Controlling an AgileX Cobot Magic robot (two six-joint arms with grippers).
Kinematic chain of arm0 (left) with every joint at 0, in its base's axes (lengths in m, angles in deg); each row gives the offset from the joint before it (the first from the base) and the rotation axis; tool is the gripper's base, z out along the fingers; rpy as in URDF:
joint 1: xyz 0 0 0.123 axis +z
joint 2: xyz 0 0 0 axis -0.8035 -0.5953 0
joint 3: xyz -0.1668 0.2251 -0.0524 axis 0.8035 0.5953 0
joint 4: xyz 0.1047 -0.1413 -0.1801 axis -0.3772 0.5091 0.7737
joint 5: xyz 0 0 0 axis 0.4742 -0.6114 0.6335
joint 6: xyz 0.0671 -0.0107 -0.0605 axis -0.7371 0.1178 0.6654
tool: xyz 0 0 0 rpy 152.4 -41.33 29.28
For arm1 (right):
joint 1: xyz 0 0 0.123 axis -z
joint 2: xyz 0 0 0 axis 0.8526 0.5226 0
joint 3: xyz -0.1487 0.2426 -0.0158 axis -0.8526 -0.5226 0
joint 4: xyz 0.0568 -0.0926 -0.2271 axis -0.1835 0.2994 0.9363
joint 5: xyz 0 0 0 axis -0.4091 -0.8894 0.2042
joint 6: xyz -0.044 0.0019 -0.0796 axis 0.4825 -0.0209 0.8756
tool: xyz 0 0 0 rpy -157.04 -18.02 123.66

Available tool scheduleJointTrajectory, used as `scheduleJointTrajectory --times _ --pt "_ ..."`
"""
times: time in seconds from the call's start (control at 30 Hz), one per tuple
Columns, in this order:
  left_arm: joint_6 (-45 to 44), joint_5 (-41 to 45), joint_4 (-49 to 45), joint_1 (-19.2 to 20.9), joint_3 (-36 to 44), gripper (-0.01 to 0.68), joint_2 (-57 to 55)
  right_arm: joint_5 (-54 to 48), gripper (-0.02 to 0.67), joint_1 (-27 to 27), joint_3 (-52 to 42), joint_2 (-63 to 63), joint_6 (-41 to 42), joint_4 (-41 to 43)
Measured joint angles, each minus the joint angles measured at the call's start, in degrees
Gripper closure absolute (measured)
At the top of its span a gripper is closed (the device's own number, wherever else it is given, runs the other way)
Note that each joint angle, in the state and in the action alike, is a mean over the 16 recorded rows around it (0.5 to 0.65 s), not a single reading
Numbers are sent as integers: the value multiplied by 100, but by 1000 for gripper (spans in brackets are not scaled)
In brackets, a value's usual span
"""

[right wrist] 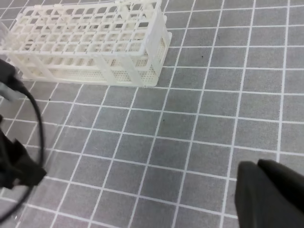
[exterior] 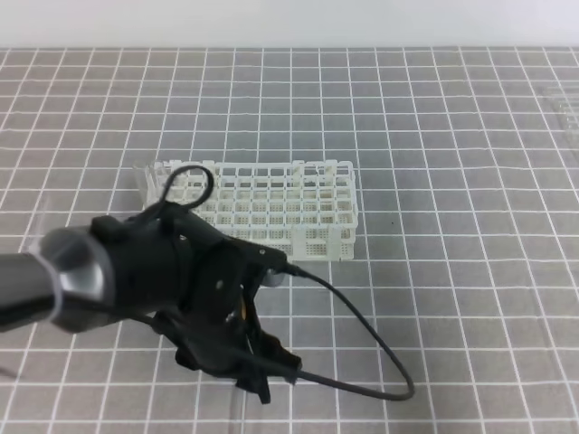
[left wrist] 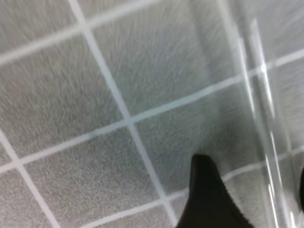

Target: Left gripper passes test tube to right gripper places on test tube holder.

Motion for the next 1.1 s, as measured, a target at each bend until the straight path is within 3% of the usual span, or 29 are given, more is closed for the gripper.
scheduleJointTrajectory --times 0.37,0.9,1.1 --pt "8 181 -70 -1 -12 338 -262 -24 663 0 0 0 0 -28" --pt "-41 439 -128 3 -71 570 -361 -32 663 0 0 0 1 -28" --pt "-144 379 -142 -16 -189 597 -258 -32 663 0 0 0 5 -25"
